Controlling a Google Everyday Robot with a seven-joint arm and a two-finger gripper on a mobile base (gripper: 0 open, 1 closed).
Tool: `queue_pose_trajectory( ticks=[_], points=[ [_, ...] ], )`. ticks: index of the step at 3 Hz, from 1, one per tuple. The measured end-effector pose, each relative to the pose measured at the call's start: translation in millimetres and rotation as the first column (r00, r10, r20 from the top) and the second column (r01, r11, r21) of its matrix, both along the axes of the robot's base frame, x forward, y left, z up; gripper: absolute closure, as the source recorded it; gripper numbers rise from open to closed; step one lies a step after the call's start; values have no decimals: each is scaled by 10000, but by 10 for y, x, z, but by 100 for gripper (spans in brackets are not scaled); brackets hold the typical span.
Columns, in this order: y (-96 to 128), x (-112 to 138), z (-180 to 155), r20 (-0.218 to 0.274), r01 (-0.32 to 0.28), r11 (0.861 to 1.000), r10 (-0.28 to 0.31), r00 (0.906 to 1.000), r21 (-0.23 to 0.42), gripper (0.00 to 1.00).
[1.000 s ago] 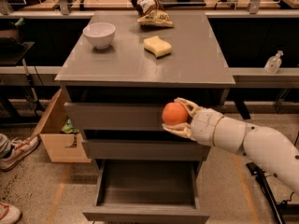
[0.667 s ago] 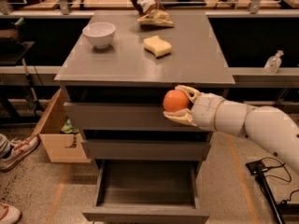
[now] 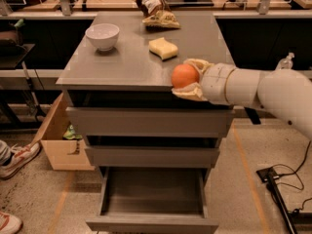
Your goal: Pick orange from bottom drawer and place on counter
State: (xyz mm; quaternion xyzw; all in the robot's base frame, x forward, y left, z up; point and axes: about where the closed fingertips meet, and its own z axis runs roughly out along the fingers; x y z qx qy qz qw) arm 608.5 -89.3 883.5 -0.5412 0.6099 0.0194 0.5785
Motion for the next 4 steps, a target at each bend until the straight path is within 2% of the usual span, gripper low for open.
queue_pose_trajectory(
  ticks=[2, 4],
  points=[
    [2, 526, 215, -909, -52, 10000, 56, 9958, 49, 100],
    [52, 1035, 120, -2029, 52, 9999, -19, 9792, 155, 100]
  ],
)
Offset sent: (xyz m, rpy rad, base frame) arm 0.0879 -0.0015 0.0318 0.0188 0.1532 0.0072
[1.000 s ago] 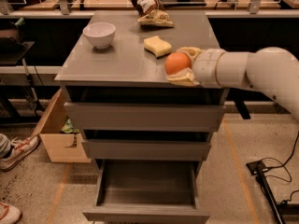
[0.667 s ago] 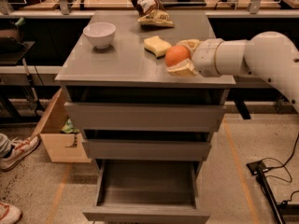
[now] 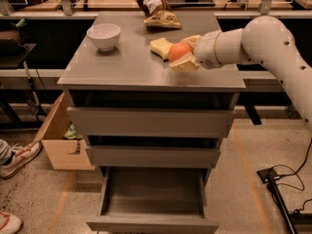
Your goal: Pick orange from bottom drawer and place on counter
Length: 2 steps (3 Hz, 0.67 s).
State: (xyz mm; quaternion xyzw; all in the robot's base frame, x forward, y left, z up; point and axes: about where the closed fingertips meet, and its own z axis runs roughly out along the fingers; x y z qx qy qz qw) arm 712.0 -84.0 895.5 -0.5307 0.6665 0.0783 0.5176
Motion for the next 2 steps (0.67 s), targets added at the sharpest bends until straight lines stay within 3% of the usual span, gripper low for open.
queue_pose_trajectory(
  ticks=[1, 2],
  points=[
    [-55, 308, -168, -722, 332, 9994, -325, 9969, 77, 100],
    [-98, 462, -261, -1073, 536, 9985, -521, 9929, 111, 100]
  ],
)
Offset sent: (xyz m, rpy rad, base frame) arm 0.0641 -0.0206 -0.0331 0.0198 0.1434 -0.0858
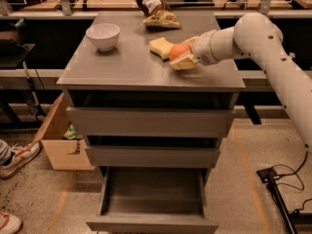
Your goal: Pick orange from bottom drawer and place on counter
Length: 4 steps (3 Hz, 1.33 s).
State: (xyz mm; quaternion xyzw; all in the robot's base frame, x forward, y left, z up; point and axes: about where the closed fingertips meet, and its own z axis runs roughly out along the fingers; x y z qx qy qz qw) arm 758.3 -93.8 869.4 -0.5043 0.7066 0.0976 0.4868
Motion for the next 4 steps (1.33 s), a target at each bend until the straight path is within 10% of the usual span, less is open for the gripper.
queue_pose_trajectory(
  ticks=[4],
  points=[
    [100, 7, -65, -80, -153, 9999, 153, 9999, 13, 12]
  ],
)
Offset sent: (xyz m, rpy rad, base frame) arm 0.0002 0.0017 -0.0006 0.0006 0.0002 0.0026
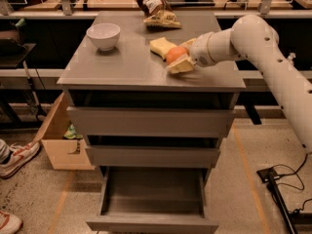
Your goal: Pick orange from bottom drawer and place on counter
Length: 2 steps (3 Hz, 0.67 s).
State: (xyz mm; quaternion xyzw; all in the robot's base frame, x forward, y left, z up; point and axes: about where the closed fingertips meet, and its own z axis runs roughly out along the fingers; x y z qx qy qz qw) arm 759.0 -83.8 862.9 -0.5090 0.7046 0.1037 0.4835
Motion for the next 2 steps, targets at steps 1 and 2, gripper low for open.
queue_pose_trajectory(
  ticks=[1, 2],
  points=[
    [28, 1, -15, -40, -41, 10000, 41, 10000, 16, 0],
    [29, 1, -13, -48, -42, 10000, 42, 10000, 22, 0]
  ],
)
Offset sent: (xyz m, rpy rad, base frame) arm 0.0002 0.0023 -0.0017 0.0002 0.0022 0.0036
